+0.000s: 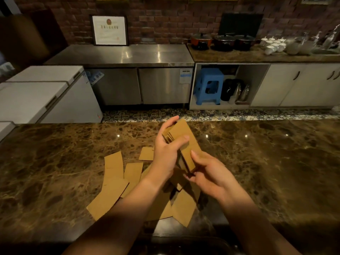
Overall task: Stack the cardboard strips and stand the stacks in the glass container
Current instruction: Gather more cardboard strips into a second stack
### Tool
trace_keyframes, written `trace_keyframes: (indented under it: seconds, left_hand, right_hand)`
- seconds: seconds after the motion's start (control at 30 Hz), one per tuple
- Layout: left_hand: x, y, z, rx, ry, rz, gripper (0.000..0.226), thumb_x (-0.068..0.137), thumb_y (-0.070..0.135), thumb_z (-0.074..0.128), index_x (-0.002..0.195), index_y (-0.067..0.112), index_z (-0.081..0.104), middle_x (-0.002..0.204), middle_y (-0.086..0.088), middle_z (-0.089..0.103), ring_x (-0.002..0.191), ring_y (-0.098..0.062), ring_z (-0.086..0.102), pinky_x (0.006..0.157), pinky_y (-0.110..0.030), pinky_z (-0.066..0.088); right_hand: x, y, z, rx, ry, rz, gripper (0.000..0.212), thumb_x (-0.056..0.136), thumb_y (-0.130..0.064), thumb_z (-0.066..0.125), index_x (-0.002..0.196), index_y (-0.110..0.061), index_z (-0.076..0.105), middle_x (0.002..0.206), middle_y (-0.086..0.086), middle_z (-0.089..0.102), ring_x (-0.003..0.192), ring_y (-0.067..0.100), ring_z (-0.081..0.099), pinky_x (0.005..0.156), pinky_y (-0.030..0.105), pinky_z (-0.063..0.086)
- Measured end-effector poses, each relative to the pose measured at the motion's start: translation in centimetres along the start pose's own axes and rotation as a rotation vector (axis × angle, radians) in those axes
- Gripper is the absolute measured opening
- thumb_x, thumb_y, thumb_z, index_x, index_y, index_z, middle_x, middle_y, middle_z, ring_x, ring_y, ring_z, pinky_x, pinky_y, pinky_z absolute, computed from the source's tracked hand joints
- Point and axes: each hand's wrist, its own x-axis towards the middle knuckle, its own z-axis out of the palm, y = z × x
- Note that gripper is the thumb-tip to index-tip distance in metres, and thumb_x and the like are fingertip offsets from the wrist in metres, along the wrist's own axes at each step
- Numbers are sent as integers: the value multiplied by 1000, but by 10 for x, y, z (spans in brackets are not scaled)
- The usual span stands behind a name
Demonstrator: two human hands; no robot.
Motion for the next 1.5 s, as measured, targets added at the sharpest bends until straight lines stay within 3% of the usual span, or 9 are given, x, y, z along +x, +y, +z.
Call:
trace_keyframes:
  seconds: [0.17, 0.3, 0.4, 0.53, 0.6, 0.73, 0.9, 1.13, 1.5]
  left_hand:
    - [24, -26, 29, 49, -81, -306, 75, 68, 18, 84, 133, 40, 54, 118, -5, 63, 93, -15, 72, 67, -21, 57]
    - [26, -66, 71, 118, -27, -485, 25, 85, 44, 71, 93, 21, 68, 101, -9, 69, 87, -25, 71, 68, -34, 59]
    - [22, -97, 86, 197, 63, -421, 20, 98, 27, 59, 83, 14, 63, 84, -5, 65, 80, -19, 64, 68, -28, 52]
    - [13, -119, 79, 255, 31, -407, 21, 100, 19, 58, 81, 12, 65, 82, -4, 65, 78, -13, 62, 74, -29, 47]
    - [11, -123, 75, 256, 24, -355, 17, 98, 17, 60, 83, 16, 69, 83, 6, 71, 76, -2, 65, 70, -18, 49]
    - [13, -124, 71, 279, -35, -271, 16, 97, 16, 60, 102, 26, 72, 109, 9, 70, 98, 4, 63, 81, -12, 49]
    - [18, -124, 78, 136, -18, -324, 26, 102, 10, 49, 102, 20, 73, 117, -10, 72, 113, -23, 64, 102, -42, 50]
    - [16, -125, 76, 141, 11, -307, 25, 106, 16, 44, 108, 20, 69, 116, -8, 73, 112, -22, 66, 104, -50, 48]
    - [20, -126, 76, 140, 0, -321, 26, 105, 8, 42, 99, 15, 67, 106, -9, 74, 99, -21, 67, 90, -38, 52]
  right_hand:
    - [1, -25, -67, -1002, 413, -711, 41, 95, -14, 64, 124, -34, 44, 125, 1, 56, 104, 12, 58, 83, 16, 51]
    - [13, -17, -109, -1261, 468, -882, 49, 93, -4, 63, 131, -26, 43, 125, -1, 46, 104, -19, 44, 88, -5, 31]
    - [23, -6, -133, -1093, 491, -780, 49, 93, -7, 63, 124, -38, 40, 130, 3, 47, 115, -15, 45, 91, 2, 38]
    - [30, 9, -140, -631, 458, -576, 22, 88, -37, 59, 108, -43, 51, 128, 14, 54, 116, 27, 59, 98, 46, 51]
    - [34, 10, -137, -591, 554, -641, 15, 89, -51, 55, 100, -41, 58, 115, 4, 64, 106, 17, 64, 89, 36, 53]
    - [44, 7, -133, -567, 689, -813, 14, 99, -23, 57, 104, -36, 61, 109, -10, 67, 99, -4, 64, 81, 15, 51]
    - [55, 1, -127, -267, 648, -762, 28, 102, -5, 49, 119, -24, 61, 116, -3, 70, 104, 0, 66, 86, 18, 52]
    - [56, 2, -131, -237, 613, -741, 27, 103, -37, 43, 121, -33, 62, 118, -7, 73, 111, 3, 66, 81, 16, 53]
    - [55, 3, -136, -265, 584, -753, 27, 105, -10, 45, 108, -27, 66, 108, -1, 73, 94, 0, 70, 73, 15, 54]
